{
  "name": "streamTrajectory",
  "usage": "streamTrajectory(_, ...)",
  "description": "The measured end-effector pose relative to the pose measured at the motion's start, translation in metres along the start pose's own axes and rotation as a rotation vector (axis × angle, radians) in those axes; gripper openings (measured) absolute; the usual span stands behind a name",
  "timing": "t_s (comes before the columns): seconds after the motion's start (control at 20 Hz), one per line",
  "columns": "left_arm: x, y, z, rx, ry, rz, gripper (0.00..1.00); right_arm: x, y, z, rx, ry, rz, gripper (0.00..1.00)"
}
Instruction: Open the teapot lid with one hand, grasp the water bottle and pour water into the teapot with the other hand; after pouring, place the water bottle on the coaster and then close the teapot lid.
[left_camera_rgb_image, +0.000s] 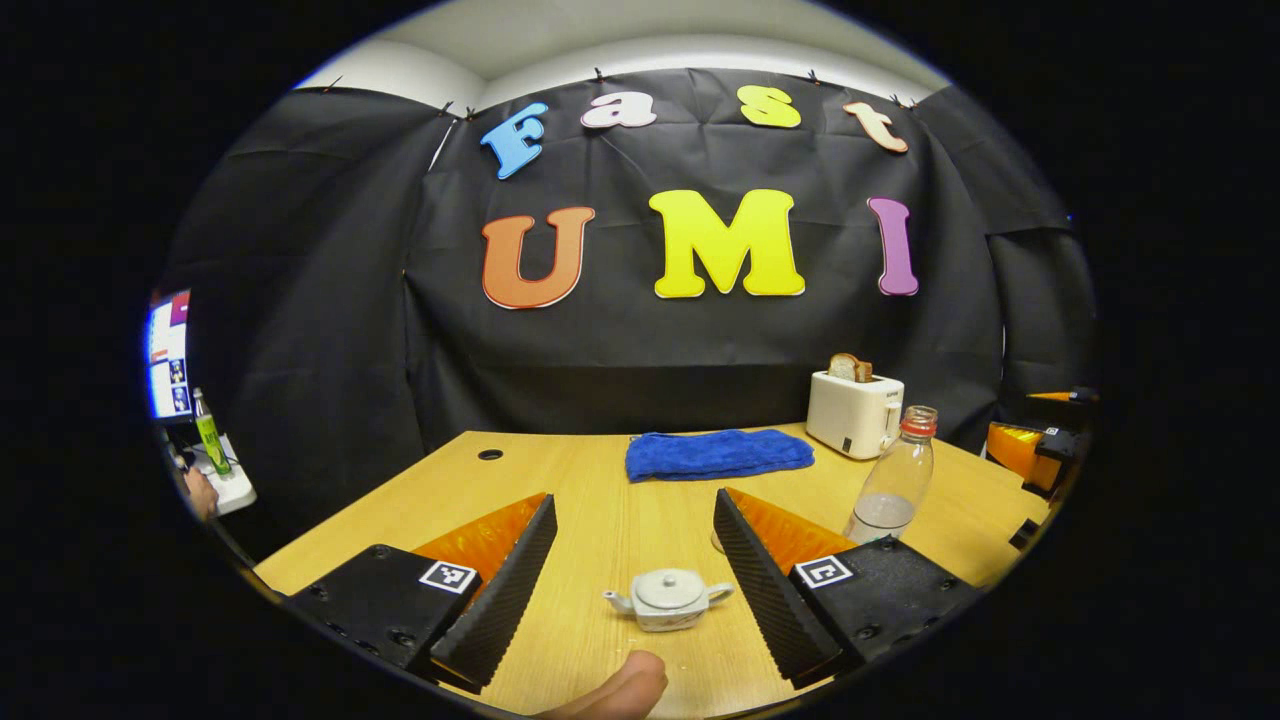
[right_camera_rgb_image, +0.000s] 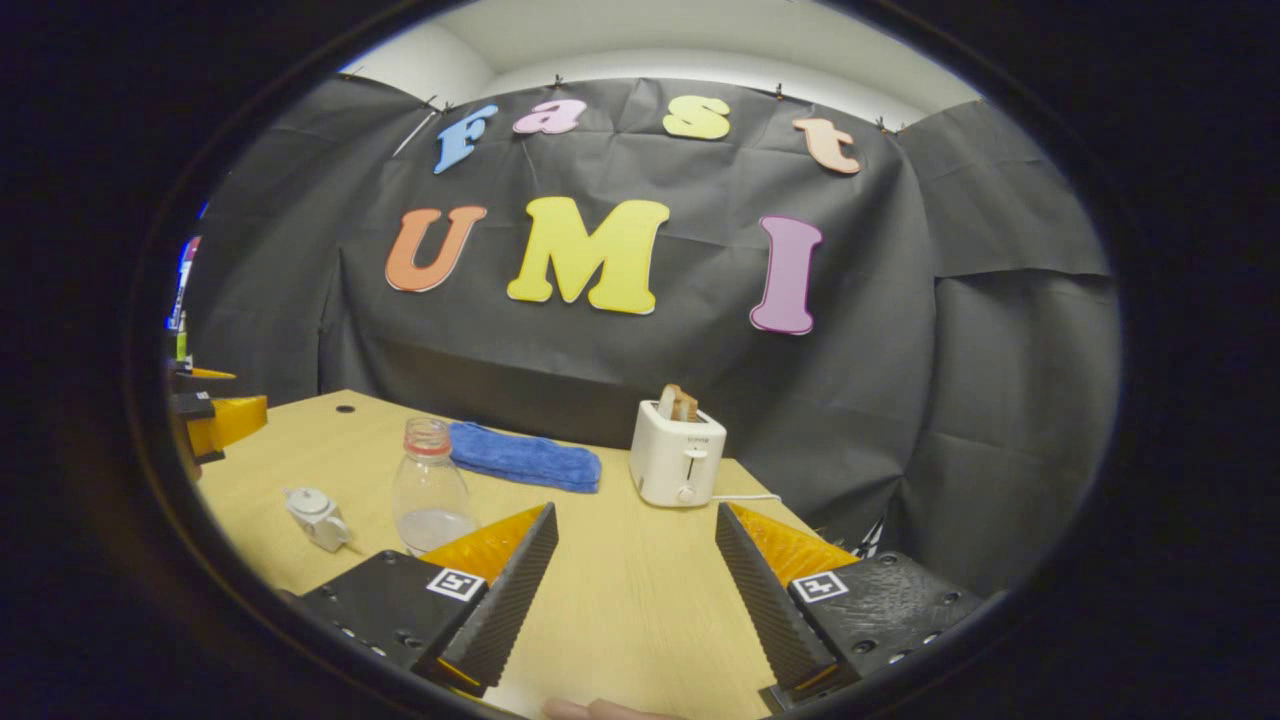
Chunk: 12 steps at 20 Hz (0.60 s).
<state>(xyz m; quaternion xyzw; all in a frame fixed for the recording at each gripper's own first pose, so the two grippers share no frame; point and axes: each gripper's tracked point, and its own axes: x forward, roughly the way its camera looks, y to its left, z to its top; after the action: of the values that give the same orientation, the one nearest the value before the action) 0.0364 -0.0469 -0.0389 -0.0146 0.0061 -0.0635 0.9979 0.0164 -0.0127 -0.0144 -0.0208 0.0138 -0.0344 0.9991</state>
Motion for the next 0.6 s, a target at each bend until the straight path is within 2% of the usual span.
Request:
streamTrajectory(0.25,0.025,-0.005,-0.029,0.035,-0.010,0.023,0.99,0.001,0.001,0.000,-0.012,0.000,-0.004,0.95)
streamTrajectory(0.4,0.034,-0.019,-0.051,-0.004,0.025,-0.005,0.99,0.002,0.001,-0.003,-0.016,0.006,-0.010,0.98)
streamTrajectory(0.6,0.040,-0.022,-0.076,-0.036,0.101,0.000,0.98,0.003,0.001,-0.003,-0.017,0.007,-0.022,0.96)
